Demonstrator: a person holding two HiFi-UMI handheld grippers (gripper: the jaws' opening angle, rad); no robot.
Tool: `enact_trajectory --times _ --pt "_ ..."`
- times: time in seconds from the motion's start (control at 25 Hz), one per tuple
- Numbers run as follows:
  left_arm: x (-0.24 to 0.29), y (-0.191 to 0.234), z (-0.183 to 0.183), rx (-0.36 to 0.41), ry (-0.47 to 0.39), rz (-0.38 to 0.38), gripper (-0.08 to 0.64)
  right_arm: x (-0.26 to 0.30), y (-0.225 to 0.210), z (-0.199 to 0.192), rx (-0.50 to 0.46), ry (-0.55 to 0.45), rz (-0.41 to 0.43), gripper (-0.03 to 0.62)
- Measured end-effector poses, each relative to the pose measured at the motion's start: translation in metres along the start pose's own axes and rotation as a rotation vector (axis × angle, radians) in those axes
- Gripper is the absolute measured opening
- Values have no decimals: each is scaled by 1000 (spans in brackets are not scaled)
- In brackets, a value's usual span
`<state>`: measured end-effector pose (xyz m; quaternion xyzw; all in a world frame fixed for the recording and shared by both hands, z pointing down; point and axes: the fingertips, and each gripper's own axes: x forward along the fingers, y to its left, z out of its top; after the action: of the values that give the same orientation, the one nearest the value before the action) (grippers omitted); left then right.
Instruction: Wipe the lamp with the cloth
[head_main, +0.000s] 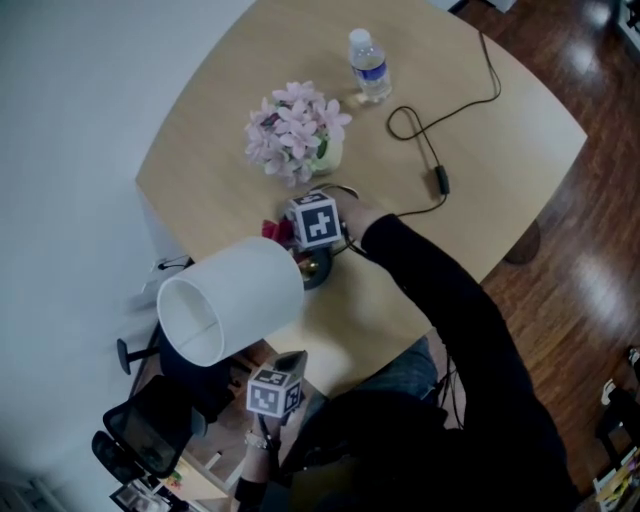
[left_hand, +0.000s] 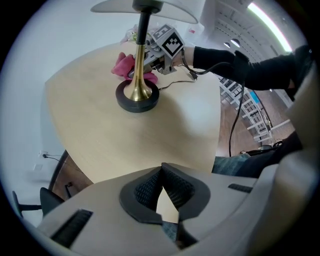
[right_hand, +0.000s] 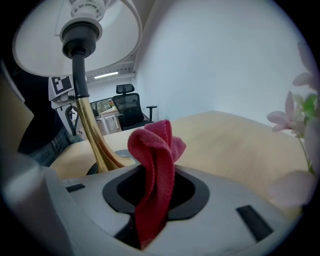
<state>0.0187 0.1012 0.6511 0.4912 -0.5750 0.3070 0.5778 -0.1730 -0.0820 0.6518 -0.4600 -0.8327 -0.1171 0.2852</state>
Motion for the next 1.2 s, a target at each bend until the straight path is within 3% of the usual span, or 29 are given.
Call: enact_trajectory --times 0.2,0.48,0.76,1.04,1.2 --pt "2 -8 9 44 11 -16 0 -23 6 -22 50 57 -69 114" --pt "7 -17 18 125 10 -38 0 -32 33 -36 120 39 -143 114" --pt "5 -24 12 182 -24 -74 0 -38 63 -47 215 89 -280 112" --pt "-3 -16 -11 222 -48 -102 0 -42 81 -41 330 133 -497 109" --pt "-7 -8 -22 241 -63 -121 0 -32 99 -38 420 121 -566 110"
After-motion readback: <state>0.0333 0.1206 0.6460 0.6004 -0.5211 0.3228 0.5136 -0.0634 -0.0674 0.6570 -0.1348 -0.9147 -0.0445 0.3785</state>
